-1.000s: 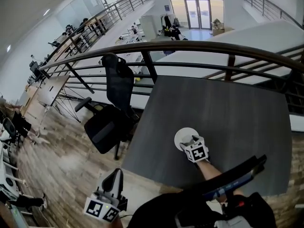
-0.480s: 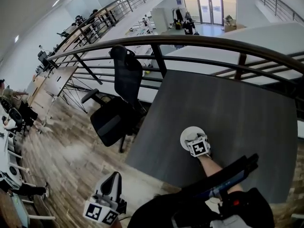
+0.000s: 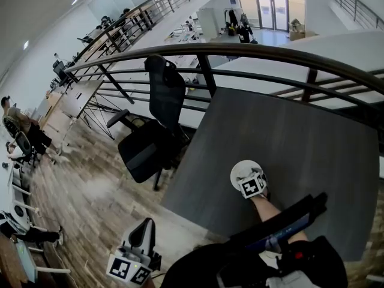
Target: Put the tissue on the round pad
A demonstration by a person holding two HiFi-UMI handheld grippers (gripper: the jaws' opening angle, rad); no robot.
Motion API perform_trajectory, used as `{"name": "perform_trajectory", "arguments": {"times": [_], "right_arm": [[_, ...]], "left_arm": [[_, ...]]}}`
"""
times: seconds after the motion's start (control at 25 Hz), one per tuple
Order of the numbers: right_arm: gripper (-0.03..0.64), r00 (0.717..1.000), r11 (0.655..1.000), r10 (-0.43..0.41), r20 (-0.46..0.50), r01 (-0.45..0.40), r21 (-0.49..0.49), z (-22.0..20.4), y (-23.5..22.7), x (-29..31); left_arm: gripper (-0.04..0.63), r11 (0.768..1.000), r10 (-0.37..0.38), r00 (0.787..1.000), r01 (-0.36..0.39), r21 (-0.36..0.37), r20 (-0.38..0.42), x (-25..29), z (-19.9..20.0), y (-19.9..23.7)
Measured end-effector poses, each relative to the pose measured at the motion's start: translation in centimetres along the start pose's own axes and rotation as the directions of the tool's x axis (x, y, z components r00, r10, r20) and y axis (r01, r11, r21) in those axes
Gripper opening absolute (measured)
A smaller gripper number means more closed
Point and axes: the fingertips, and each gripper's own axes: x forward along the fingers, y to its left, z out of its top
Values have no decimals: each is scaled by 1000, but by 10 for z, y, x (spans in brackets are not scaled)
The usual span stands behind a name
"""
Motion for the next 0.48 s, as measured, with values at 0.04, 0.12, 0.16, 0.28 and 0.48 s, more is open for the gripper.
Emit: {"name": "perform_trajectory", "arguments": {"times": [0.04, 0.12, 0.16, 0.28, 0.48], "right_arm": [[330, 1000, 1000, -2, -8, 2, 3, -1, 0, -1], [330, 1000, 1000, 0, -19, 0, 9, -2, 0, -2], [330, 1000, 1000, 4, -24, -4, 11, -2, -1, -3], [330, 999, 1000, 5, -54, -5, 3, -4, -2, -1], [330, 997, 1000, 6, -71, -6, -5, -2, 2, 5]], "left_arm": [[3, 1000, 0, 1000, 0, -1, -2, -1, 0, -1], [3, 1000, -1, 1000, 1, -4, -4, -3, -1, -3], [3, 1000, 0, 1000, 0, -5, -3, -4, -1, -4], [3, 1000, 1, 1000, -1, -3, 2, -3, -2, -3], [3, 1000, 0, 1000, 0, -5, 2, -3, -2, 6]]}}
